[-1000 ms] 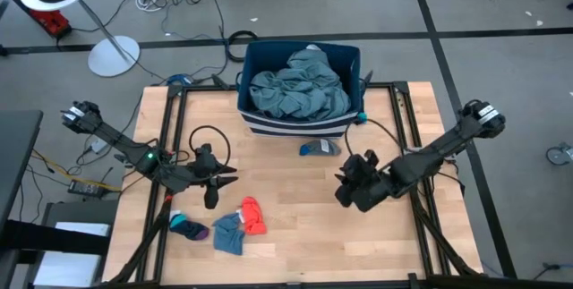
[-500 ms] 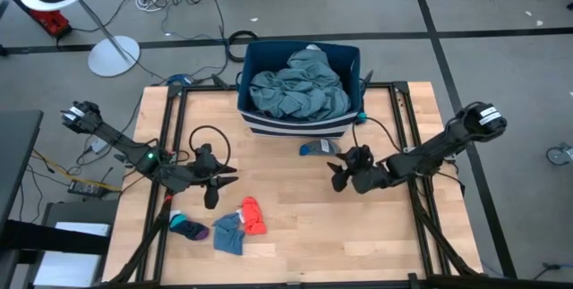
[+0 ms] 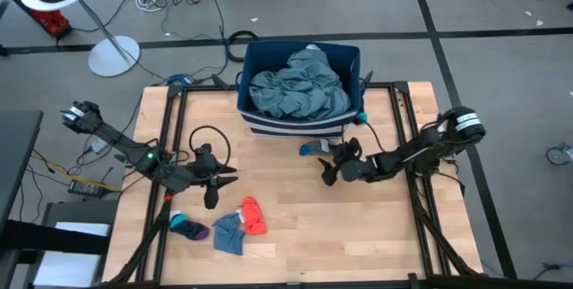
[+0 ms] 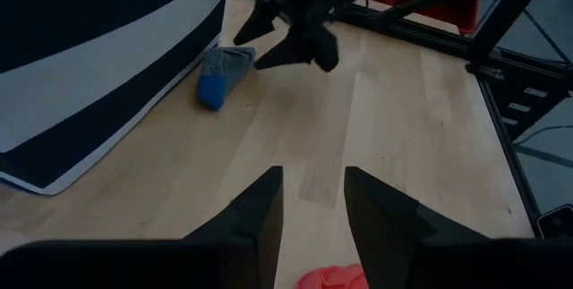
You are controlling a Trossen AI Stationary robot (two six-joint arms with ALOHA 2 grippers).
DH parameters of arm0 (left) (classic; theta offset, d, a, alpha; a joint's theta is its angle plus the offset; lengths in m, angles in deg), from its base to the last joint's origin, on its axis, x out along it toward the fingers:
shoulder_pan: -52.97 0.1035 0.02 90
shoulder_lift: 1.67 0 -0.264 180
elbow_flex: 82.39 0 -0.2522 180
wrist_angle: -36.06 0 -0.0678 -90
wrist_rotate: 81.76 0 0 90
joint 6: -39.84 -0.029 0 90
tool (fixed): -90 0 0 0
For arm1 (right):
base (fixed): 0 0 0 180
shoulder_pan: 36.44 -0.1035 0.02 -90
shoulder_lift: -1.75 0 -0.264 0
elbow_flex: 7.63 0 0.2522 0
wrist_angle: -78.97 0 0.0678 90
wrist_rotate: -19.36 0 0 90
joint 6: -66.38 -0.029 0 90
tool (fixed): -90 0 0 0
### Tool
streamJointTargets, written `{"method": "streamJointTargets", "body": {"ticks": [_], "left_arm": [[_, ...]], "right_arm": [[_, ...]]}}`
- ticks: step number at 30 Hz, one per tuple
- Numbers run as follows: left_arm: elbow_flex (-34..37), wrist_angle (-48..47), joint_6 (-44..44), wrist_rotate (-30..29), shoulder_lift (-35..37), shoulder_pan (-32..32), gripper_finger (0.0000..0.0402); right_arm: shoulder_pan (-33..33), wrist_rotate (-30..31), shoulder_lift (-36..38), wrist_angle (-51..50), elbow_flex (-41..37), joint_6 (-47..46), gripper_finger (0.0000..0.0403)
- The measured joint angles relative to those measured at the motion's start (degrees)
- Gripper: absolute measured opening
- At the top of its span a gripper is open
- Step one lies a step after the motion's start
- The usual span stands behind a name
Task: Sort clothes
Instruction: Put the gray sock into the laundry organizer
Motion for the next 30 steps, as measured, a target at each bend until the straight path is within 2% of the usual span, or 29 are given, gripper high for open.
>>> {"method": "streamJointTargets", "body": {"ticks": [8, 11, 14, 20, 21, 24, 30], "left_arm": [[0.0, 0.0, -0.1, 0.0, 0.0, 0.0, 0.0126], [0.0, 0.0, -0.1, 0.0, 0.0, 0.0, 0.0126], [0.0, 0.0, -0.1, 0.0, 0.0, 0.0, 0.0126], [0.0, 0.3, -0.1, 0.0, 0.0, 0.0, 0.0126], [0.0, 0.5, -0.1, 0.0, 0.0, 0.0, 0.0126], [0.0, 1.3, -0.1, 0.0, 0.0, 0.0, 0.0126], [0.0, 2.5, -0.1, 0.0, 0.0, 0.0, 0.0126]], "right_arm": [[4.7, -0.3, -10.6, 6.0, 0.0, -1.5, 0.0289], [5.4, 0.0, -13.5, 10.0, 0.3, -3.0, 0.0263], [5.2, 0.4, -15.4, 13.4, 0.3, -1.9, 0.0199], [3.3, -3.4, -14.8, 15.5, 0.2, -1.9, 0.0027], [2.6, -4.1, -14.4, 15.4, 0.2, -2.0, 0.0017], [0.2, -5.6, -12.3, 14.3, 0.1, -2.1, 0.0021], [-5.9, -4.0, -6.6, 11.0, 0.0, -1.6, 0.001]]}}
